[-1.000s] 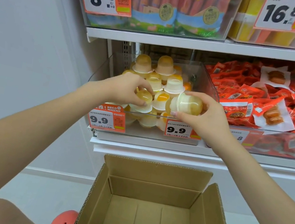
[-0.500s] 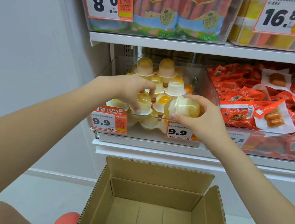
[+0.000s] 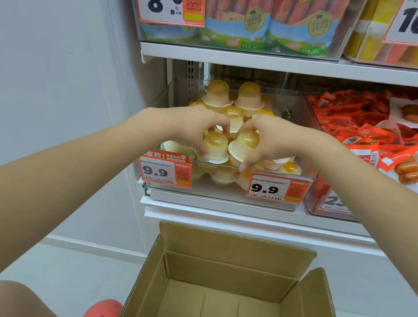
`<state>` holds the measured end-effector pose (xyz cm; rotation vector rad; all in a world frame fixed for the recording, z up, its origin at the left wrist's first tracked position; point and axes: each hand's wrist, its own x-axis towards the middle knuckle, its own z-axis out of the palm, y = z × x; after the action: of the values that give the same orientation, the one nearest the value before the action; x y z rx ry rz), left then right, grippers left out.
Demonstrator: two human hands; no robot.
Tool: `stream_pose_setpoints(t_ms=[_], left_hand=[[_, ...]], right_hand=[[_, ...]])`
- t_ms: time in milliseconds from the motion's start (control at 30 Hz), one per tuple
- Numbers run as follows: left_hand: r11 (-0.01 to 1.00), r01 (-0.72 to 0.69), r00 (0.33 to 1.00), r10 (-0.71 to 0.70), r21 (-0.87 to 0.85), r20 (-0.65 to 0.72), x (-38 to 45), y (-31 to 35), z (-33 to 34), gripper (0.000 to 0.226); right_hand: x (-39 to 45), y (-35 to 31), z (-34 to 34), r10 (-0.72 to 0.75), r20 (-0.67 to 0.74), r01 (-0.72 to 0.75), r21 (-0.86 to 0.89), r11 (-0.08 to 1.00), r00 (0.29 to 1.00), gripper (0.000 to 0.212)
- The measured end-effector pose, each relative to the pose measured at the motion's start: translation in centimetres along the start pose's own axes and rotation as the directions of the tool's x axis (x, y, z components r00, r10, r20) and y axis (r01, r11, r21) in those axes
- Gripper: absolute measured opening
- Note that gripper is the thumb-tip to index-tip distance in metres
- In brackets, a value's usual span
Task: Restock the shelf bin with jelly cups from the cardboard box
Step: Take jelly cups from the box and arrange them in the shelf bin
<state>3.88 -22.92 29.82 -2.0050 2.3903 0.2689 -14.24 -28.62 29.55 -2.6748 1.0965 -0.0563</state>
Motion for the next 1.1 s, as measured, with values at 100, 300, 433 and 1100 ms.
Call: stream_pose_setpoints(t_ms=[100, 300, 433, 1100], left_hand=[[1.0, -0.005, 1.0, 0.005, 0.001, -0.005, -0.1, -0.2, 0.0, 0.064], [0.999, -0.025, 0.999, 0.025, -0.027, -0.032, -0.5, -0.7, 0.1, 0.063], [0.997, -0.028, 0.999, 0.025, -0.065, -0.039, -0.6, -1.1, 0.5, 0.063], [0.99, -0.011, 0.976, -0.021, -0.144, -0.217, -2.0, -1.8, 1.8, 0.073]], right_hand=[[1.1, -0.5, -0.6, 0.002, 0.103, 0.007, -0.092, 0.996, 0.995, 0.086], [1.9, -1.6, -0.6, 0.013, 0.174, 0.027, -0.221, 0.975, 0.985, 0.096], [1.7, -1.5, -0.7, 0.001, 0.187, 0.042, -0.223, 0.974, 0.982, 0.094], [-1.0, 1.2, 0.9, -0.053, -0.033, 0.058, 0.19, 0.98, 0.998, 0.082]])
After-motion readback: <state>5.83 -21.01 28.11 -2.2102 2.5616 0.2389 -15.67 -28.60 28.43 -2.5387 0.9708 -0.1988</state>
